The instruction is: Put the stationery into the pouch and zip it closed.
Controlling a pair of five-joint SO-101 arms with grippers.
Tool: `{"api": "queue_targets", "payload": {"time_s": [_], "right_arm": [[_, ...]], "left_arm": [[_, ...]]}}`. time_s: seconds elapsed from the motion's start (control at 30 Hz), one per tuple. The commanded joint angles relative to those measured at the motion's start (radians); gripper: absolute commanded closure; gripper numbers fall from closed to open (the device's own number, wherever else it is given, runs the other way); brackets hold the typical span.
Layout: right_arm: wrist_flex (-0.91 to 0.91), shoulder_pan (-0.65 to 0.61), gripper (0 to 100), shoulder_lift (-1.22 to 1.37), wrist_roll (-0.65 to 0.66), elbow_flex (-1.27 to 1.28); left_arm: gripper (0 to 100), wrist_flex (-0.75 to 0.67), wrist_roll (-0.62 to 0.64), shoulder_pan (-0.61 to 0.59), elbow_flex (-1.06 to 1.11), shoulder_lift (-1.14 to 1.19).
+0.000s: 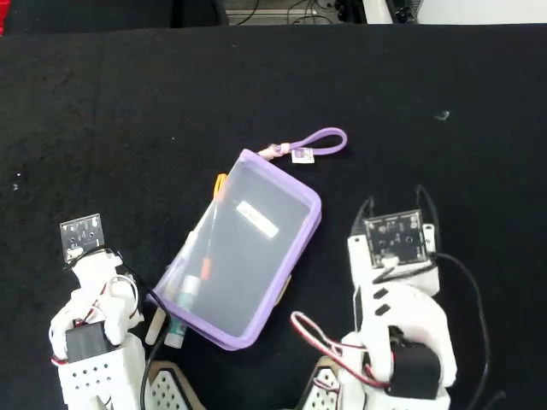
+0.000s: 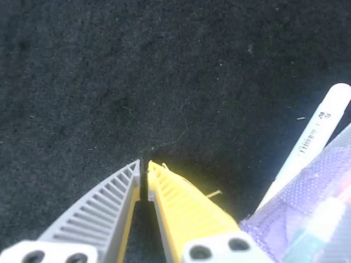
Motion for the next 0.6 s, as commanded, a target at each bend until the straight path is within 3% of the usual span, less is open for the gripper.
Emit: {"api": "queue_targets", "payload": {"time_s": [0.0, 0.57], "right_arm": [[-0.078, -0.081, 76.9, 0.154, -0.008, -0.137], [-0.571, -0.086, 76.9, 1.208, -0.008, -0.521]], "left_arm": [[97, -0.021, -0.008, 0.010, 0.024, -0.008], [97, -0.021, -0.008, 0.008, 0.024, -0.008]]}}
